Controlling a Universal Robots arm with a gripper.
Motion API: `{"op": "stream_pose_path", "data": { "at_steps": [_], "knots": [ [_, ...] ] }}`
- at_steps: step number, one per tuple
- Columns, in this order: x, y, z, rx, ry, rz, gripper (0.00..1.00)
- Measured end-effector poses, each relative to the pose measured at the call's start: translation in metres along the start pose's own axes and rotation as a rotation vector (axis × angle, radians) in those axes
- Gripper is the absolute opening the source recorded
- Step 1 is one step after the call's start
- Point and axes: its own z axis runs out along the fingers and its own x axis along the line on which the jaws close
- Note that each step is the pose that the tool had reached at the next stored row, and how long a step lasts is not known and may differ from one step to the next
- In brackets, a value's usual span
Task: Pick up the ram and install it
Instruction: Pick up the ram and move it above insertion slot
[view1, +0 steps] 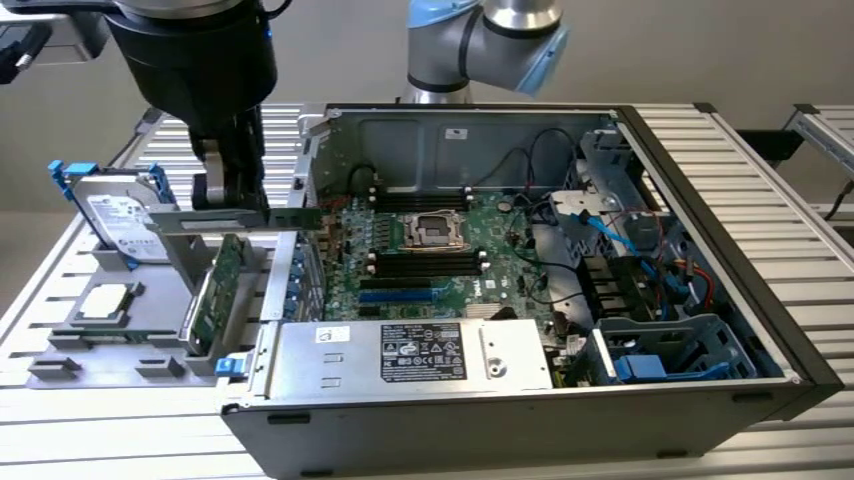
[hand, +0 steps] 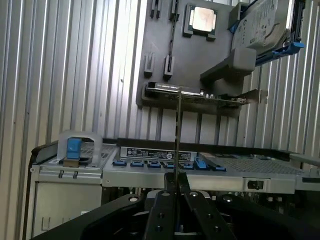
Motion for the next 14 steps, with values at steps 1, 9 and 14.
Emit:
{"op": "stream_pose_path", "data": {
  "at_steps": [1,9,14],
  "knots": [
    [0.000,-0.0045,-0.0006,-0.0001,-0.0011,-0.001,0.13],
    [0.003,-0.0406,-0.0045,-0.0012,-0.0089,-0.010,0.13],
    [0.005,-0.0630,-0.0064,-0.0019,-0.0131,-0.017,0.13]
  ]
}}
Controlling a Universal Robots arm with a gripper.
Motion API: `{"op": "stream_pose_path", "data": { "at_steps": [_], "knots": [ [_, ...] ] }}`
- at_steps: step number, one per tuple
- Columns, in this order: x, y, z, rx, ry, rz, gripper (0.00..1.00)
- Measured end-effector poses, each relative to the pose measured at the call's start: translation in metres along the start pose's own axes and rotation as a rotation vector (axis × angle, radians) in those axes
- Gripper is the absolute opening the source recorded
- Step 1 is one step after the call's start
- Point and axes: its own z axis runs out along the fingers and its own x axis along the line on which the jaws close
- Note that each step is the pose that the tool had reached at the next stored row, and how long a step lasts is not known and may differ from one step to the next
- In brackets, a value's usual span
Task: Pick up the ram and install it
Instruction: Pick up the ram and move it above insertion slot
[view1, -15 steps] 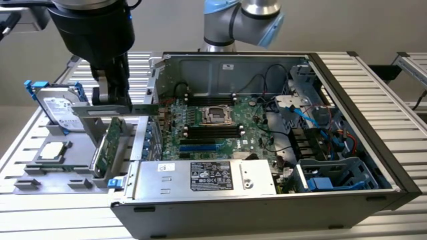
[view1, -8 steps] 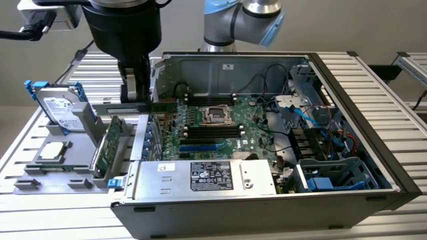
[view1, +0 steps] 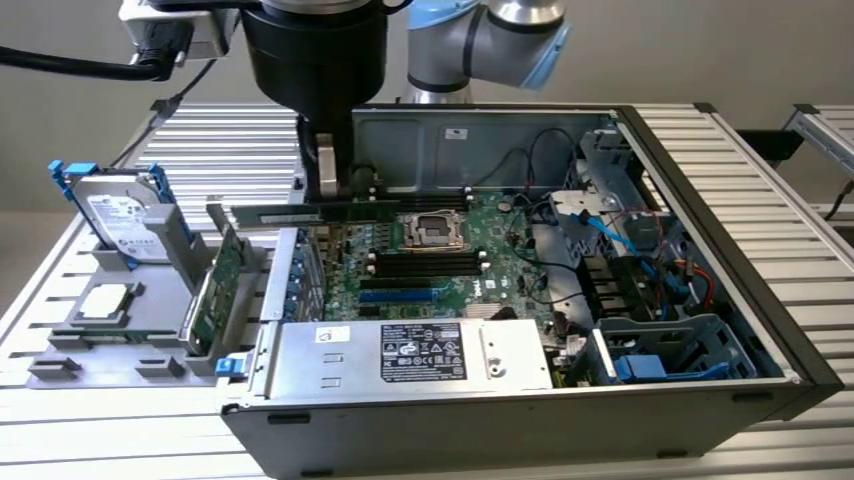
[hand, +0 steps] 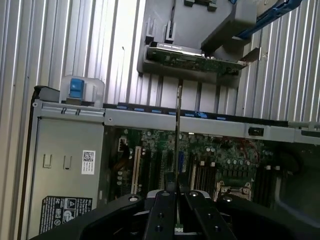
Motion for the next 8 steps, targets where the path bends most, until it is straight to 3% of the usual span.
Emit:
{"op": "stream_pose_path", "data": {
  "at_steps": [8],
  "knots": [
    [0.004,-0.0364,-0.0025,-0.0002,-0.0070,-0.005,0.13]
  ]
}}
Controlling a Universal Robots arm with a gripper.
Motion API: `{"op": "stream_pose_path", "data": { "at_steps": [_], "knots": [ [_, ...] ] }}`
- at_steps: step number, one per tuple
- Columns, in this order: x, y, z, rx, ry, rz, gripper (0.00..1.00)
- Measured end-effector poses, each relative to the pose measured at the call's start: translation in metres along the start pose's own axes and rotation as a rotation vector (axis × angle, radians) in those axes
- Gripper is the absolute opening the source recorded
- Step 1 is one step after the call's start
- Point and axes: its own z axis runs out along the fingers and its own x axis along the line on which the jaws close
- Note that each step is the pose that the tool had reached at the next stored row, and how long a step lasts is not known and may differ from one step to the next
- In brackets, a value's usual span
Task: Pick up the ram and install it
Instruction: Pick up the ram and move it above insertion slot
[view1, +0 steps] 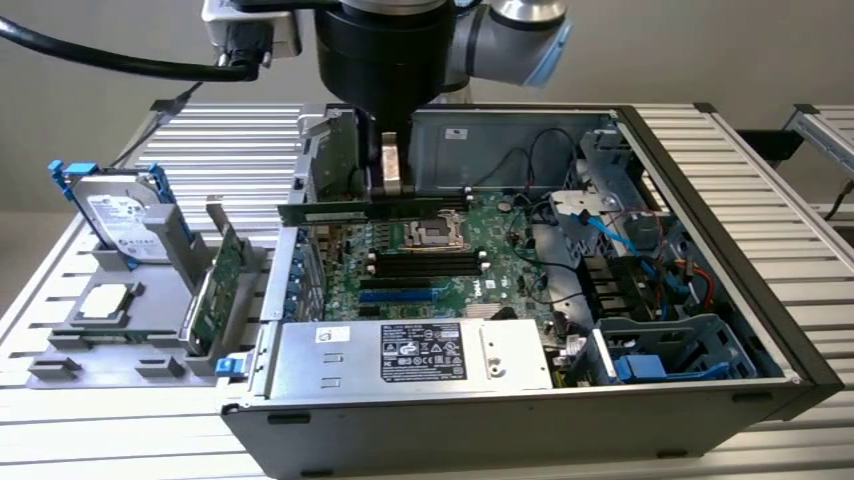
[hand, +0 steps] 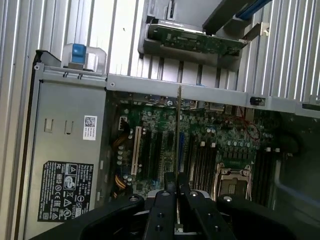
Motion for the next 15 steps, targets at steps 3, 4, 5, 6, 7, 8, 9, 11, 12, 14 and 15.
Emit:
{"op": "stream_pose_path", "data": {
  "at_steps": [3,4,5,6,7,8,9,11,12,14,15],
  "knots": [
    [0.001,-0.0134,-0.0009,0.0001,-0.0020,-0.001,0.13],
    [0.002,-0.0180,-0.0012,0.0001,-0.0022,-0.001,0.13],
    [0.002,-0.0225,-0.0013,0.0000,-0.0020,-0.001,0.13],
    [0.002,-0.0270,-0.0004,0.0001,-0.0022,-0.001,0.13],
    [0.002,-0.0317,0.0011,0.0000,-0.0019,-0.001,0.13],
    [0.001,-0.0366,0.0029,0.0001,-0.0019,-0.001,0.13],
    [0.000,-0.0413,0.0046,0.0000,-0.0018,-0.001,0.13],
    [-0.002,-0.0510,0.0082,0.0001,-0.0019,-0.001,0.13],
    [-0.004,-0.0556,0.0100,0.0001,-0.0019,-0.001,0.13],
    [-0.007,-0.0621,0.0139,-0.0002,-0.0019,-0.001,0.13],
    [-0.009,-0.0646,0.0158,-0.0002,-0.0019,-0.001,0.13]
  ]
}}
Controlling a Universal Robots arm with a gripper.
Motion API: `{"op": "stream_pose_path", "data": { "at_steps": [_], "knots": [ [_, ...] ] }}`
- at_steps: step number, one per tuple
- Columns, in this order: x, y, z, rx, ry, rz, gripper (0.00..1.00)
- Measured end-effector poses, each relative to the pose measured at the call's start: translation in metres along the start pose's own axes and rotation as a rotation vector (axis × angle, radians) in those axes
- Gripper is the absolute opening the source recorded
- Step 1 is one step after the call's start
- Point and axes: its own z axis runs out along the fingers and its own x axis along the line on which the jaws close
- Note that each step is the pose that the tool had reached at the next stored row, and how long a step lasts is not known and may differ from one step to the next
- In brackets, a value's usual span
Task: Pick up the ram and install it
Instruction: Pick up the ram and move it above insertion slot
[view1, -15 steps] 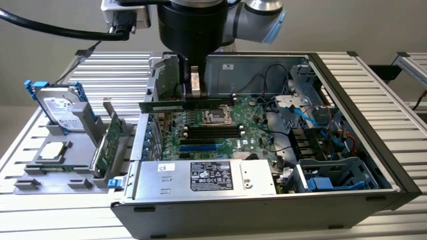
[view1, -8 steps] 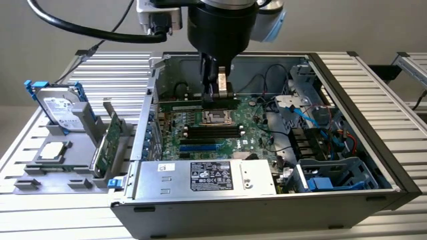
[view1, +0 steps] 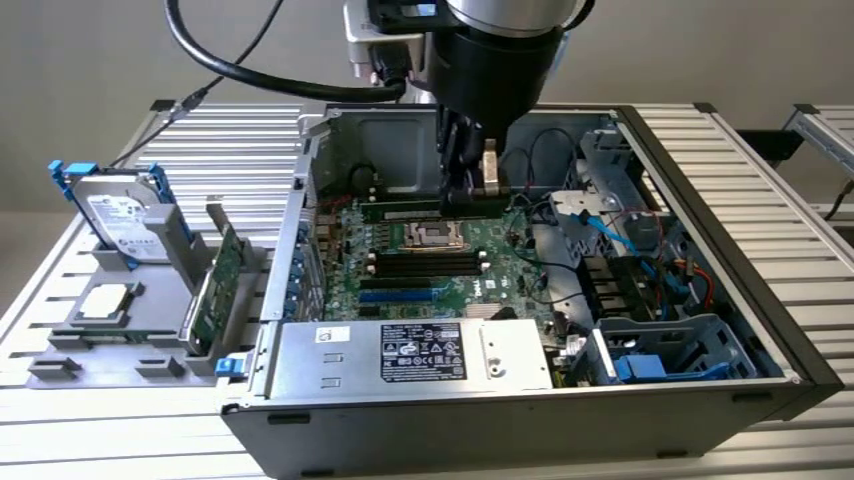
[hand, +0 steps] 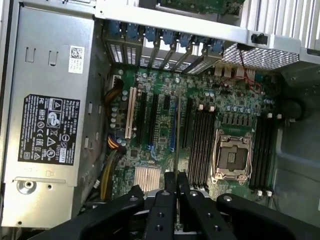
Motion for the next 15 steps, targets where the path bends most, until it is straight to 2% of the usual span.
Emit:
{"op": "stream_pose_path", "data": {
  "at_steps": [2,6,8,9,10,11,12,15],
  "knots": [
    [-0.002,-0.0038,0.0037,-0.0003,0.0005,0.000,0.13],
    [-0.006,-0.0083,0.0091,-0.0049,0.0055,0.001,0.13],
    [-0.008,-0.0097,0.0114,-0.0070,0.0128,0.002,0.13],
    [-0.009,-0.0101,0.0121,-0.0086,0.0191,0.002,0.13],
    [-0.011,-0.0105,0.0127,-0.0109,0.0275,0.003,0.13],
    [-0.012,-0.0111,0.0130,-0.0143,0.0389,0.004,0.13],
    [-0.013,-0.0117,0.0133,-0.0186,0.0522,0.005,0.13],
    [-0.017,-0.0135,0.0141,-0.0350,0.0978,0.010,0.13]
  ]
}}
